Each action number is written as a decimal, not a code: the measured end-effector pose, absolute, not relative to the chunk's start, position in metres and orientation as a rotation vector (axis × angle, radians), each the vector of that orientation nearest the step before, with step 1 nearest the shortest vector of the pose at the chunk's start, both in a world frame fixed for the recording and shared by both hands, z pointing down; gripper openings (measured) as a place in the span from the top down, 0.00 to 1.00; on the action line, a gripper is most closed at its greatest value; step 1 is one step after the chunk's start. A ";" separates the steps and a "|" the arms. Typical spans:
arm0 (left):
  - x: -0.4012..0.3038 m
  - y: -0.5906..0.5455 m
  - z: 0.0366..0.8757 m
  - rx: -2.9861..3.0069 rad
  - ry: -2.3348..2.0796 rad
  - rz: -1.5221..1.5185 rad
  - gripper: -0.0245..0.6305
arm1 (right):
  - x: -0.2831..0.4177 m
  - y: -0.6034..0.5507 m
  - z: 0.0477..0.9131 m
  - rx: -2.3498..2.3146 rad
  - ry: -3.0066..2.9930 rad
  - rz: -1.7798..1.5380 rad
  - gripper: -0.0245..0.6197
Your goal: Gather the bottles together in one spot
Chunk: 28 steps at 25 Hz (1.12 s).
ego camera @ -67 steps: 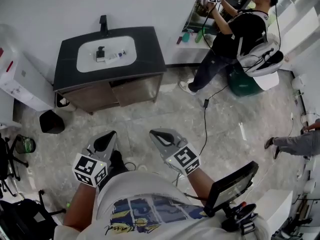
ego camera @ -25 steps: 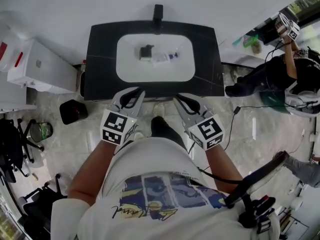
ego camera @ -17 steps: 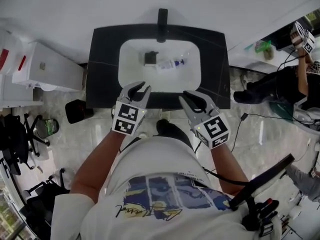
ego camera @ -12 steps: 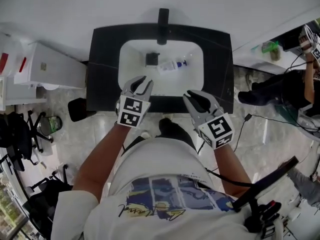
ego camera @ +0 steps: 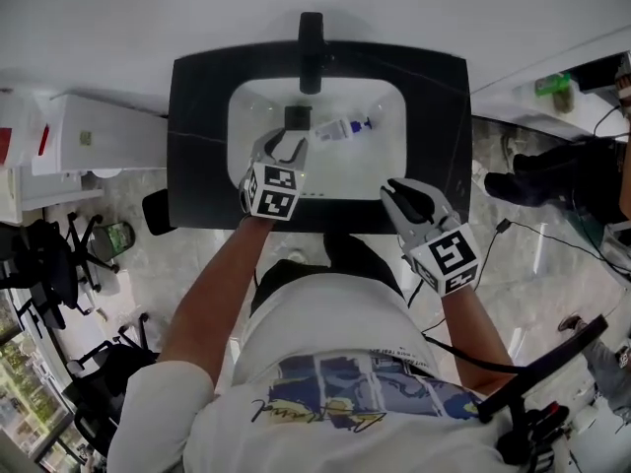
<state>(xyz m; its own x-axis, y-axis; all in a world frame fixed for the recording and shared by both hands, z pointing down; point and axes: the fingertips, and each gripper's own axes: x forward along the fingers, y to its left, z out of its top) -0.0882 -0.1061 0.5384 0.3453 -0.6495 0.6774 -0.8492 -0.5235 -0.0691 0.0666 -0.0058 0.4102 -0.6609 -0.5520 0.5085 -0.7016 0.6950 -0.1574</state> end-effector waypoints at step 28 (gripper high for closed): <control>-0.090 -0.178 0.622 2.162 -1.413 1.117 0.69 | 0.101 -0.018 0.450 0.955 -2.375 0.637 0.88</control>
<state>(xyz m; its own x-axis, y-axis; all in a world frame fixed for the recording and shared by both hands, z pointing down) -0.0900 -0.1783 0.6223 0.2022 -0.6234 0.7553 -0.8790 -0.4556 -0.1407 0.1013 -0.0180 0.4502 -0.6304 -0.4946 0.5983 -0.7277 0.6449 -0.2336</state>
